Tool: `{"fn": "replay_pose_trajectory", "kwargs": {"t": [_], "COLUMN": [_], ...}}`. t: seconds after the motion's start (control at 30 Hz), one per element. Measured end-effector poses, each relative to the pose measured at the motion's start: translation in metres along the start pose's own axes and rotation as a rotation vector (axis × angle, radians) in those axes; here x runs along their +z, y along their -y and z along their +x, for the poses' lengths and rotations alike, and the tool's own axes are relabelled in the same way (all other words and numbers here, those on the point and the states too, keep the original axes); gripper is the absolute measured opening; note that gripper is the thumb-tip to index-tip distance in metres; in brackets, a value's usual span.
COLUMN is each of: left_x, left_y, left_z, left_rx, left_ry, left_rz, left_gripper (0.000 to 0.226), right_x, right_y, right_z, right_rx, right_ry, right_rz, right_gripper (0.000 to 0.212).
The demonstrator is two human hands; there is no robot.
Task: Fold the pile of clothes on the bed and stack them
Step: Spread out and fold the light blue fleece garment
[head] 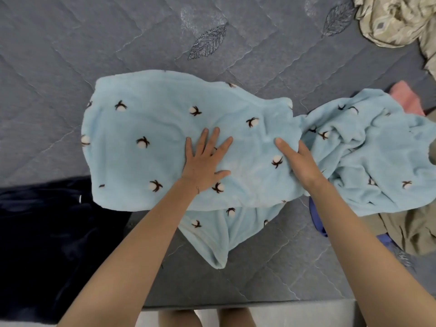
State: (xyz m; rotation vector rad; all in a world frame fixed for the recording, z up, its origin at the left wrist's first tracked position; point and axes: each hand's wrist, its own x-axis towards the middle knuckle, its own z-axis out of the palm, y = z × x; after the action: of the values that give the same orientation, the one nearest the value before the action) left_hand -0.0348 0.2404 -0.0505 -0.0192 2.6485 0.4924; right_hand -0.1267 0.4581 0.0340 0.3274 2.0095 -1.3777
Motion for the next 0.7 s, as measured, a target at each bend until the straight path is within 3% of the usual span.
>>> {"fn": "replay_pose_trajectory", "kwargs": {"t": [0.07,0.17,0.27,0.4,0.57,0.7], "left_x": [-0.007,-0.032,-0.064,-0.080,-0.072,-0.057], "left_y": [0.002,0.007,0.014,0.004,-0.007,-0.007], "left_z": [-0.007,-0.026,-0.049,-0.071,-0.071,-0.072], "left_rx": [-0.023,-0.083,-0.170,-0.077,-0.172,-0.090], "left_ry": [-0.044,-0.253,-0.227,-0.132,-0.119,-0.017], "left_rz": [-0.254,-0.808,-1.169,-1.156,-1.251,-1.160], "left_gripper": [0.066,0.038,0.013,0.028,0.044,0.052], "right_x": [0.008,0.024,0.053,0.092,0.110,0.092], "right_y": [0.009,0.023,0.042,0.057,0.050,0.028], "right_z": [-0.004,-0.010,-0.015,-0.021,-0.026,-0.017], "right_rx": [-0.019,-0.063,-0.159,-0.218,-0.258,-0.280], "right_ry": [0.019,0.016,-0.060,-0.196,-0.206,-0.413], "right_rz": [0.025,0.033,-0.014,-0.041,-0.106,-0.441], "right_gripper": [0.018,0.022,0.021,0.037,0.031,0.046]}}
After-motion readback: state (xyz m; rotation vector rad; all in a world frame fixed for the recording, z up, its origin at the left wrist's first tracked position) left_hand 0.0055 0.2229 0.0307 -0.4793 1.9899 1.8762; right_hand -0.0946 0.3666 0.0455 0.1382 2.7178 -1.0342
